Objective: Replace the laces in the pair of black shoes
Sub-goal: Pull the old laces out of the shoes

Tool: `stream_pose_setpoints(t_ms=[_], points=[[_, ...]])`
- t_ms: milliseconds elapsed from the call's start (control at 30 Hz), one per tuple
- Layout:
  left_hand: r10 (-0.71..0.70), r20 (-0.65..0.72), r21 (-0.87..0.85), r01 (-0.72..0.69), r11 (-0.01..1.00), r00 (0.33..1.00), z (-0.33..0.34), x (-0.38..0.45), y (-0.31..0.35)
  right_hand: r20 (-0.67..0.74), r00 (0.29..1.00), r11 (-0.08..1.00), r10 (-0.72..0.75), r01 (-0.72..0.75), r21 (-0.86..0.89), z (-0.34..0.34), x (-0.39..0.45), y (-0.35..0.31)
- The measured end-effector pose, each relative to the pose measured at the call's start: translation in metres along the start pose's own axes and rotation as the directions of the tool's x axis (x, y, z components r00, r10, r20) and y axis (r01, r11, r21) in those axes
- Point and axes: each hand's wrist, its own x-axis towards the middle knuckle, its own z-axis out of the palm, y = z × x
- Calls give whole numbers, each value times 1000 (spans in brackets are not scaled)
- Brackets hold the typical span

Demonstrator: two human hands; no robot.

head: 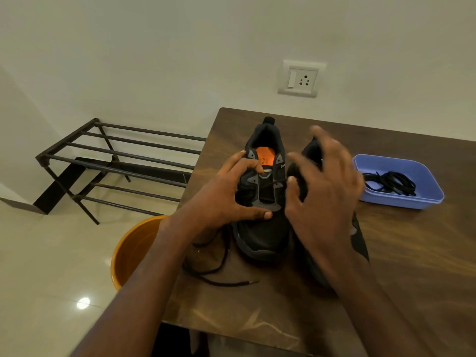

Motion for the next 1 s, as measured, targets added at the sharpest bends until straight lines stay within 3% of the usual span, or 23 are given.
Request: stream_pose_setpoints(t_ms=[67, 200, 267, 333, 400, 467, 567, 633, 700, 733, 767, 833, 900, 933, 1000], points=[[16, -11, 16, -15, 1000, 1000, 0, 0, -1, 128, 987, 995, -95, 99, -26, 9, 1, -9], [14, -30, 30, -13, 999, 999, 1, -2, 0, 289, 957, 999, -34, 39, -9, 21, 4, -12], [8, -28, 19, -7, 1000, 1000, 1, -1, 0, 203, 979, 999, -25, 16, 44, 18, 3, -8], [-6, -18, 6, 6, 1000, 1000, 1, -1, 1, -20, 997, 988, 81, -78, 136, 9, 3, -1], [-8, -10, 21, 9, 1000, 1000, 0, -1, 3, -213, 950, 961, 228, -184, 206, -4, 4, 8], [-1, -17, 44, 1, 999, 1000, -1, -1, 3, -241, 943, 971, 229, -203, 130, -11, 7, 11], [3, -29, 58, -1, 998, 1000, -1, -2, 2, -53, 998, 998, 41, -43, -46, -3, 5, 2], [22, -34, 51, -20, 998, 999, 0, -2, 1, 125, 991, 995, -51, 61, -76, 8, 2, -8], [35, -34, 49, -34, 998, 999, 0, -2, 0, 266, 963, 997, -47, 60, -44, 17, 0, -13], [34, -34, 49, -32, 998, 999, 1, -2, 0, 272, 962, 999, -33, 39, -17, 20, -2, -15], [28, -35, 44, -26, 999, 999, 0, -2, 0, 223, 975, 1000, -20, 16, 19, 20, -2, -14], [7, -31, 25, -6, 1000, 1000, 0, -1, 0, -6, 998, 995, 61, -60, 79, 11, 1, -5], [-7, -24, 13, 7, 1000, 1000, 0, -1, 0, -189, 969, 984, 160, -141, 113, -4, 11, 10], [-6, -25, 13, 6, 1000, 1000, 0, -1, 0, -204, 964, 982, 169, -147, 121, -11, 14, 15], [2, -31, 16, -1, 1000, 1000, 0, -1, 0, -105, 990, 992, 95, -86, 88, -12, 14, 14]])
